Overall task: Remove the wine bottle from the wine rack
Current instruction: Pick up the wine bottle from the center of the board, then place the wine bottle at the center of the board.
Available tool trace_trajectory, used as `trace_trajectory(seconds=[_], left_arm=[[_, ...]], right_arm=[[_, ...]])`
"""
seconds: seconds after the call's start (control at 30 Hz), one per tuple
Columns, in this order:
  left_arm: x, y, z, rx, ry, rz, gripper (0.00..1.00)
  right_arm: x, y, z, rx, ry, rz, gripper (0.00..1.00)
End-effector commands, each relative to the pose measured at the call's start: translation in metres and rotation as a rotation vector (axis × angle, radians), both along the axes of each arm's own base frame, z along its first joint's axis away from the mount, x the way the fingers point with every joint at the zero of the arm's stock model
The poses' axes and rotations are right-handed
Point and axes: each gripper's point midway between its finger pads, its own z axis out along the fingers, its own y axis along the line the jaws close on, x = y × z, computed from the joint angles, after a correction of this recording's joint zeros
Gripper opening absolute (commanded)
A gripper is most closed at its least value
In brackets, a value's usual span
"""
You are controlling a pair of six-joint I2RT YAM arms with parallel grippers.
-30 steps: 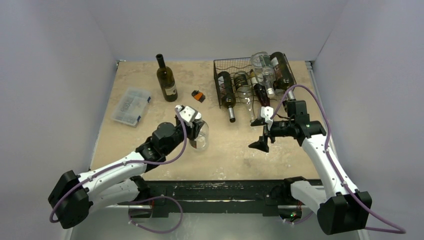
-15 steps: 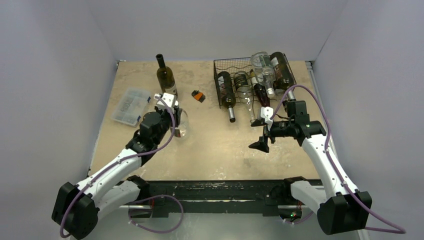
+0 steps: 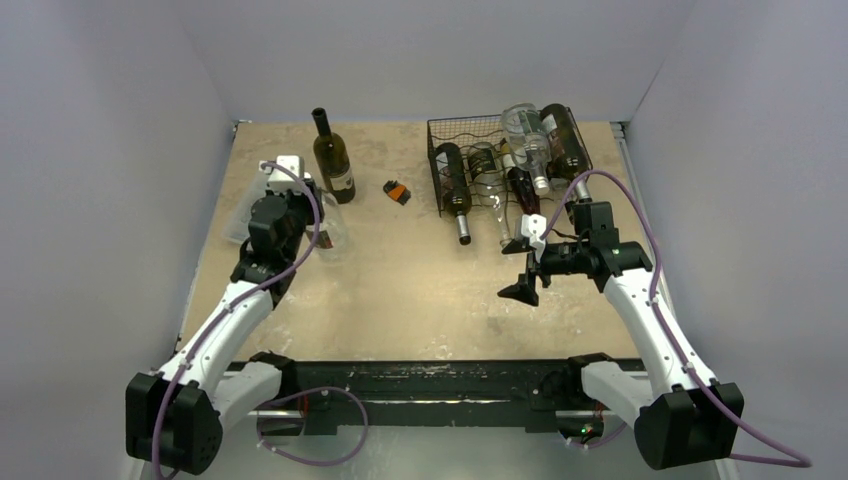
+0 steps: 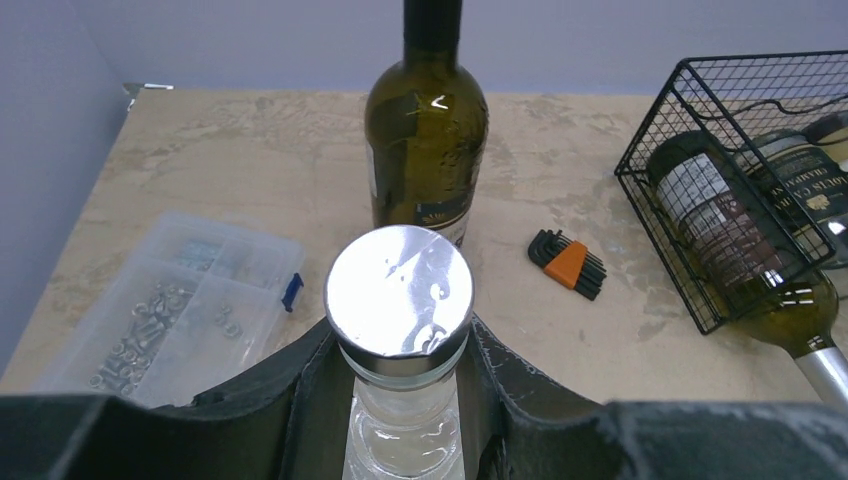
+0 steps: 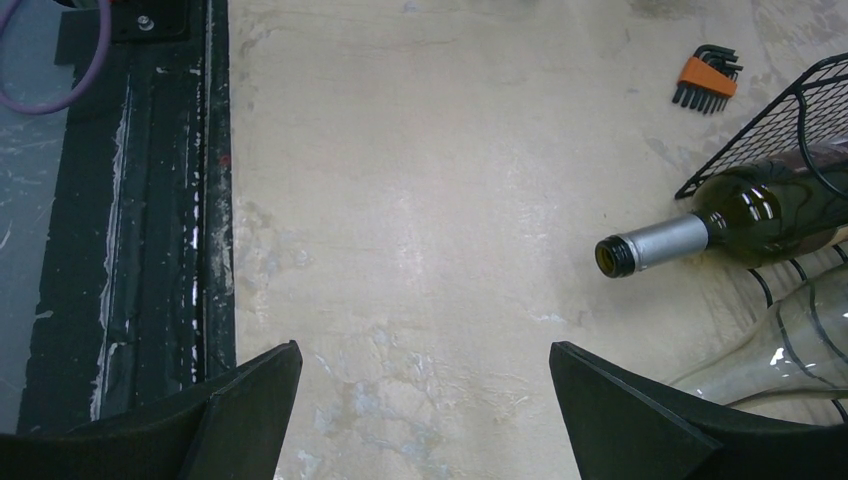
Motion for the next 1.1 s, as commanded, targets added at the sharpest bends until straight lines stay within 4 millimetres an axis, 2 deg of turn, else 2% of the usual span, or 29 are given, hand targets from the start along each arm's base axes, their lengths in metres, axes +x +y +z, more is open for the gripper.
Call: trace_trajectory(seconds=[0.0,0.3,0.43,0.67,0.73,0.8,1.07], left_arm=[[0.01,0.012,0.118,-0.09,-0.315,0.019,0.0],[0.029,0.048,0.138,-0.066,-0.318,0.1,0.0],[0.041,0.057,0.148,-0.068,-0.324,0.118,0.0],[0.071,0.073,0.159,-0.058,-0.327,0.151,0.0],[0.08,0.072,0.162,-0.058,-0.334,0.143,0.0],[0.088,0.083,0.168,-0.052,-0.347,0.161,0.0],[0.122,0.094,0.179,-0.022,-0.363,0.17,0.0]], right_arm=[[0.001,-0.002,0.001,-0.011,-0.02,-0.002,0.99],[0.001,-0.002,0.001,-0.011,-0.021,0.0,0.99],[0.001,-0.002,0.001,-0.012,-0.016,0.0,0.99],[0.001,-0.002,0.001,-0.013,-0.017,0.002,0.99],[0.001,-0.002,0.001,-0.012,-0.018,0.003,0.99],[0.001,-0.002,0.001,-0.013,-0.019,0.003,0.99],[-0.001,-0.002,0.001,-0.007,-0.014,0.01,0.99]])
